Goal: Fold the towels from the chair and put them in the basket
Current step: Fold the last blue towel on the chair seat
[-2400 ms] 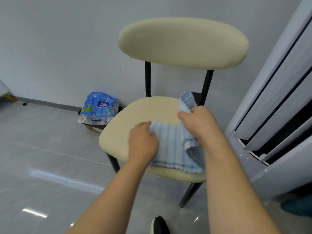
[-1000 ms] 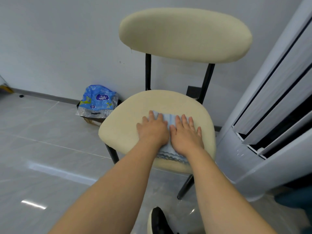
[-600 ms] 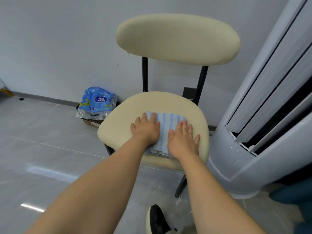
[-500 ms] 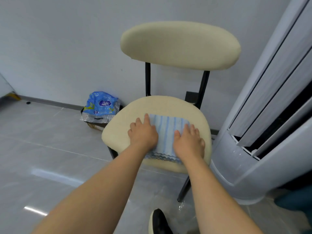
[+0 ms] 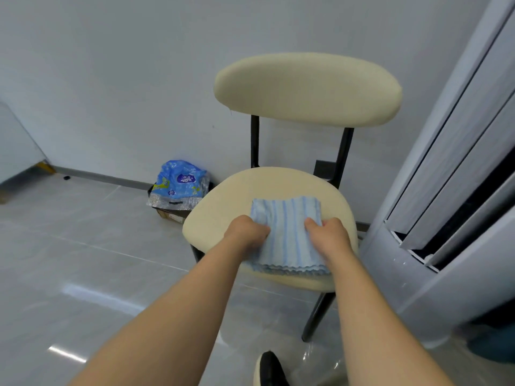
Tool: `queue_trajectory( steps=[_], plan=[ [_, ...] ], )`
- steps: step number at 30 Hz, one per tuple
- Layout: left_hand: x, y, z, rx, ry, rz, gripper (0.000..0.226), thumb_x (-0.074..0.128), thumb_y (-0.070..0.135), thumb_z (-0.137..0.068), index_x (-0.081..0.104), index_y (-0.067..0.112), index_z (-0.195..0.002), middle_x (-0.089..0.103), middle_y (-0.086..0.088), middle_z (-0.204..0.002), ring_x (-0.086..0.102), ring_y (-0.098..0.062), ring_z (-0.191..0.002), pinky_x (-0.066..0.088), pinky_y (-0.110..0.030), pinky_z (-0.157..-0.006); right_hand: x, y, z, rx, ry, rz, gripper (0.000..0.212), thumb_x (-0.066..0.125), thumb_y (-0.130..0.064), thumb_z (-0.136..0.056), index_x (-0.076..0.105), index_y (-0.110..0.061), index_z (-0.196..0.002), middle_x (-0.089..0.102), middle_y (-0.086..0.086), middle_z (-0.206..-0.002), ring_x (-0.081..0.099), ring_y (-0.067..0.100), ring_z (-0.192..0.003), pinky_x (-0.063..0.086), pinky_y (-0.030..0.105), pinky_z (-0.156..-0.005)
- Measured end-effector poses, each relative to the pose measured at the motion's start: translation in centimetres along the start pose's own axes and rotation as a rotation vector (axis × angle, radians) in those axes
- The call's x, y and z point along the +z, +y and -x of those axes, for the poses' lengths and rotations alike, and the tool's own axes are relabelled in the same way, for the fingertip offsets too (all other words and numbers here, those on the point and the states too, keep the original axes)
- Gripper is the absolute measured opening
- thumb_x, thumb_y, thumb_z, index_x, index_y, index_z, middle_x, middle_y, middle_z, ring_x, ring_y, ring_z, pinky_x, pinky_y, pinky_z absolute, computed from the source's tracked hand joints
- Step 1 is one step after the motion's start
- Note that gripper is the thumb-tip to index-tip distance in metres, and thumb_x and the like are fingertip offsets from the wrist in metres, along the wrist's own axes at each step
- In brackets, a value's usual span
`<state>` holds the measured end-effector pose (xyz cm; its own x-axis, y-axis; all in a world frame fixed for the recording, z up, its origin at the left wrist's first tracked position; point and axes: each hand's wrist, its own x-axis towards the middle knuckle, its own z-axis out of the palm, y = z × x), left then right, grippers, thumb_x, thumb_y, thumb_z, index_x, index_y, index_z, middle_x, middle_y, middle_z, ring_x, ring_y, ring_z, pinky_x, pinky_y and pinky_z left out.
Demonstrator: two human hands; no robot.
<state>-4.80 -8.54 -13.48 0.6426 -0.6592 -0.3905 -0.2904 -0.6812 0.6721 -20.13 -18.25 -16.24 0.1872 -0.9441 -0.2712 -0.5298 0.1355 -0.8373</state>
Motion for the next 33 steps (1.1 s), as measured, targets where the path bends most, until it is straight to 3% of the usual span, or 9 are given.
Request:
queue_trajectory(
  steps=[2,7,11,13,16,20,23,27,33],
  plan=[
    [-0.8,-0.6,0.5,-0.033,-0.05,0.309,0.036,0.067,0.027,-0.092,0.057,0.001,-0.115,0.061,-0.008,-0.112,0.059,-0.028,-0.099,0.047,-0.036,-0.078,-0.7,-1.1,1.2,-0.008,-0.052,-0.257,0.029,0.062,-0.034,-0.096,0.063,-0.005,-0.098,0.071,0.008,-0.101,0.068,0.024,-0.084,0.057,0.036,-0.073],
    [-4.3,-2.7,4.0,-0.138,-0.145,0.714,0.04,0.077,0.011,-0.083,0.063,0.004,-0.12,0.072,-0.011,-0.113,0.068,-0.03,-0.101,0.054,-0.047,-0.094,-2.3,-2.3,5.2,-0.097,-0.231,-0.483,0.016,0.06,-0.024,-0.1,0.07,-0.017,-0.111,0.077,0.002,-0.104,0.073,0.023,-0.097,0.058,0.048,-0.09],
    [-5.5,-4.7,6.1,-0.136,-0.21,0.826,0.048,0.078,0.05,-0.078,0.07,0.019,-0.113,0.076,-0.004,-0.106,0.071,-0.028,-0.101,0.052,-0.05,-0.097,-1.2,-2.8,7.6,-0.114,-0.271,-0.398,0.022,0.059,-0.035,-0.1,0.068,-0.019,-0.11,0.075,0.0,-0.109,0.073,0.019,-0.096,0.058,0.045,-0.09],
    [-5.6,-5.4,5.8,-0.15,-0.136,0.838,0.062,0.07,0.072,-0.072,0.069,0.025,-0.113,0.075,-0.001,-0.107,0.07,-0.027,-0.102,0.049,-0.052,-0.098,0.3,-3.8,8.0,-0.077,-0.267,-0.37,0.045,0.06,-0.058,-0.092,0.068,-0.017,-0.108,0.075,-0.001,-0.106,0.073,0.019,-0.096,0.058,0.046,-0.089],
    [-6.5,-6.3,4.2,-0.086,-0.006,0.781,0.052,0.056,0.068,-0.088,0.067,0.024,-0.111,0.075,0.002,-0.102,0.072,-0.02,-0.093,0.056,-0.039,-0.082,3.6,-4.9,7.0,-0.033,-0.239,-0.313,0.074,0.053,-0.081,-0.079,0.07,-0.012,-0.103,0.076,-0.001,-0.098,0.073,0.021,-0.094,0.057,0.05,-0.09],
    [-10.9,-6.2,2.1,-0.03,0.112,0.685,0.041,0.053,0.061,-0.093,0.07,0.024,-0.099,0.076,0.008,-0.092,0.073,-0.007,-0.08,0.054,-0.029,-0.066,6.9,-8.5,5.1,-0.071,-0.196,-0.242,0.057,0.047,-0.068,-0.093,0.068,-0.015,-0.097,0.074,0.0,-0.095,0.071,0.021,-0.091,0.056,0.051,-0.089],
    [-16.3,-3.3,2.8,-0.058,0.173,0.647,0.041,0.049,0.059,-0.096,0.067,0.023,-0.087,0.072,0.006,-0.088,0.069,-0.013,-0.084,0.055,-0.032,-0.075,7.2,-14.1,5.6,-0.079,-0.156,-0.252,0.046,0.047,-0.06,-0.097,0.065,-0.018,-0.097,0.072,0.001,-0.096,0.07,0.026,-0.094,0.055,0.051,-0.088],
    [-25.8,4.0,6.8,-0.036,0.209,0.634,0.041,0.05,0.056,-0.097,0.067,0.019,-0.094,0.072,-0.002,-0.096,0.069,-0.021,-0.093,0.056,-0.043,-0.085,3.5,-25.0,9.0,-0.108,-0.149,-0.203,0.039,0.042,-0.055,-0.101,0.064,-0.024,-0.098,0.072,0.0,-0.097,0.069,0.022,-0.092,0.055,0.052,-0.089],
    [-39.6,16.5,16.5,-0.012,0.227,0.602,0.047,0.049,0.06,-0.095,0.065,0.016,-0.093,0.071,-0.007,-0.095,0.069,-0.027,-0.092,0.057,-0.051,-0.085,-5.9,-42.5,16.0,-0.162,-0.223,-0.089,0.036,0.038,-0.055,-0.103,0.06,-0.027,-0.101,0.069,-0.003,-0.096,0.067,0.016,-0.09,0.053,0.038,-0.076]
  ],
)
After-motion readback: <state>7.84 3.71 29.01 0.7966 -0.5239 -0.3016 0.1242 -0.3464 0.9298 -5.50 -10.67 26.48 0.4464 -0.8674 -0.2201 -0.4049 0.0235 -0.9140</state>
